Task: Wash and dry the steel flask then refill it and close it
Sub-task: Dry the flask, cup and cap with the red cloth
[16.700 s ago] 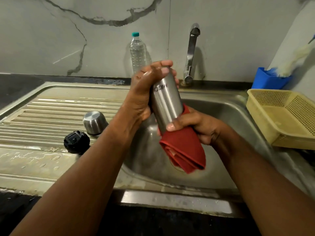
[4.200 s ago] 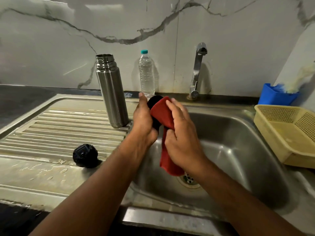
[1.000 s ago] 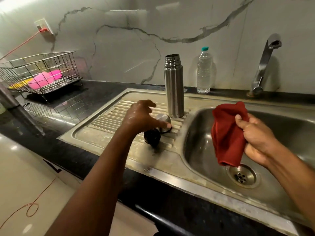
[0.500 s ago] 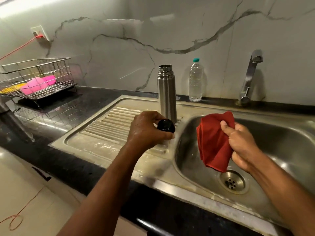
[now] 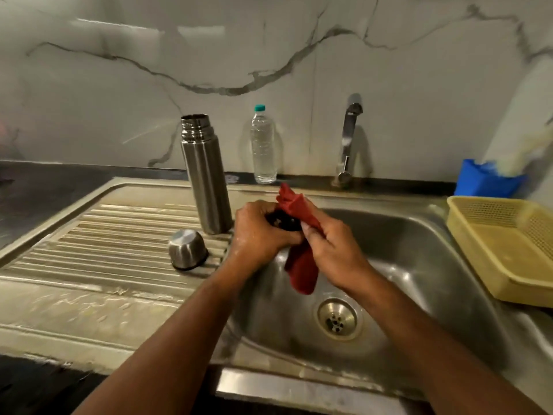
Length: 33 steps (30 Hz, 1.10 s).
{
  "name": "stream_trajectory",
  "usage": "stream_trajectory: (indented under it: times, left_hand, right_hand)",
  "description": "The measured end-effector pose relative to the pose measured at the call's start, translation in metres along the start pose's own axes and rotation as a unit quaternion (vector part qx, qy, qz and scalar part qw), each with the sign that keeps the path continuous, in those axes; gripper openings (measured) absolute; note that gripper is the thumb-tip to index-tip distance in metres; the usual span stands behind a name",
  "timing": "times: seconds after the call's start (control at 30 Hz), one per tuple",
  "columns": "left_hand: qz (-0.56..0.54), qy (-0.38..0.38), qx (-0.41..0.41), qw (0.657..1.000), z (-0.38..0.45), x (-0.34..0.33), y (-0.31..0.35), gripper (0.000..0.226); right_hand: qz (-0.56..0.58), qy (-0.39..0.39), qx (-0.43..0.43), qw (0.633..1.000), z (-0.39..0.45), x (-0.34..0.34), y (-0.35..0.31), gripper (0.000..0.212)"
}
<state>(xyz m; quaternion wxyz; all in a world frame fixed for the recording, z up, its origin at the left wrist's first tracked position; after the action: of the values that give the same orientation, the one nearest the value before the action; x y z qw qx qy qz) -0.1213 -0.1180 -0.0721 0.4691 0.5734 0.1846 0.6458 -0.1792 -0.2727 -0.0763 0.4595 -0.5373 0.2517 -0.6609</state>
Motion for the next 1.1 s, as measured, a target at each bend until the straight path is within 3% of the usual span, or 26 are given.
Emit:
stream_trajectory:
  times: [0.07, 0.2, 0.3, 0.37, 0.53, 0.67, 0.73, 0.8, 0.87, 0.93, 1.03, 1.1]
  left_hand:
    - [0.005, 0.001, -0.006, 1.000, 0.002, -0.002, -0.001, 0.029]
    - [-0.021, 0.045, 0.007, 0.999, 0.006, 0.003, -0.006, 0.028]
    - [-0.027, 0.037, -0.034, 0.998, 0.001, 0.001, 0.006, 0.032]
    - [-0.008, 0.024, -0.060, 0.998, -0.004, -0.005, 0.015, 0.028]
    - [-0.060, 0.056, -0.034, 0.996, 0.001, 0.007, 0.002, 0.030]
    - [-0.045, 0.025, -0.064, 0.997, -0.003, 0.001, 0.013, 0.043]
    - [-0.061, 0.023, -0.056, 0.996, 0.000, -0.004, 0.014, 0.049]
    - [-0.111, 0.038, -0.020, 0.993, 0.003, -0.004, 0.009, 0.040]
    - [-0.144, 0.066, 0.016, 0.987, 0.005, 0.003, 0.002, 0.034]
    - [-0.140, 0.069, 0.003, 0.988, 0.005, 0.006, 0.001, 0.031]
    - [-0.170, 0.020, -0.032, 0.985, 0.001, -0.003, 0.011, 0.034]
    - [-0.179, 0.007, -0.032, 0.983, 0.002, -0.011, 0.015, 0.043]
  right_hand:
    - [0.020, 0.022, -0.005, 1.000, -0.001, 0.001, -0.002, 0.047]
    - [-0.085, -0.037, 0.072, 0.993, -0.006, -0.010, -0.011, 0.063]
    - [0.015, 0.049, 0.020, 0.998, -0.001, 0.000, -0.005, 0.050]
    - [0.025, 0.085, 0.000, 0.996, -0.004, 0.008, -0.002, 0.043]
    - [-0.029, -0.027, 0.079, 0.996, -0.009, -0.002, -0.011, 0.058]
    - [0.177, 0.086, -0.008, 0.980, 0.001, 0.011, -0.009, 0.026]
    - [0.267, 0.103, -0.045, 0.957, -0.002, 0.013, -0.008, 0.026]
    - [0.261, 0.090, -0.025, 0.961, -0.005, 0.008, -0.015, 0.029]
    - [0.182, 0.063, 0.004, 0.981, -0.006, -0.003, -0.021, 0.031]
    - [0.169, 0.080, 0.002, 0.982, -0.003, -0.007, -0.024, 0.027]
    - [0.316, 0.155, -0.067, 0.934, 0.001, 0.003, -0.018, 0.022]
    - [0.378, 0.163, -0.095, 0.906, 0.000, 0.008, -0.017, 0.023]
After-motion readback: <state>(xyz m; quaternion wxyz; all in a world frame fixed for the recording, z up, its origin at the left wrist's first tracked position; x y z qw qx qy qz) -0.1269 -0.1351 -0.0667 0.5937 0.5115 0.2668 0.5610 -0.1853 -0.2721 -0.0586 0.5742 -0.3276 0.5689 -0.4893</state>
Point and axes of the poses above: each hand's wrist, its own z-axis towards the middle knuckle, its own x-axis out of the back of the hand, y = z × x, the point moved 2 cm from there along z, towards the middle knuckle, and after that the axes turned 9 degrees about -y, right-handed, at the moved point
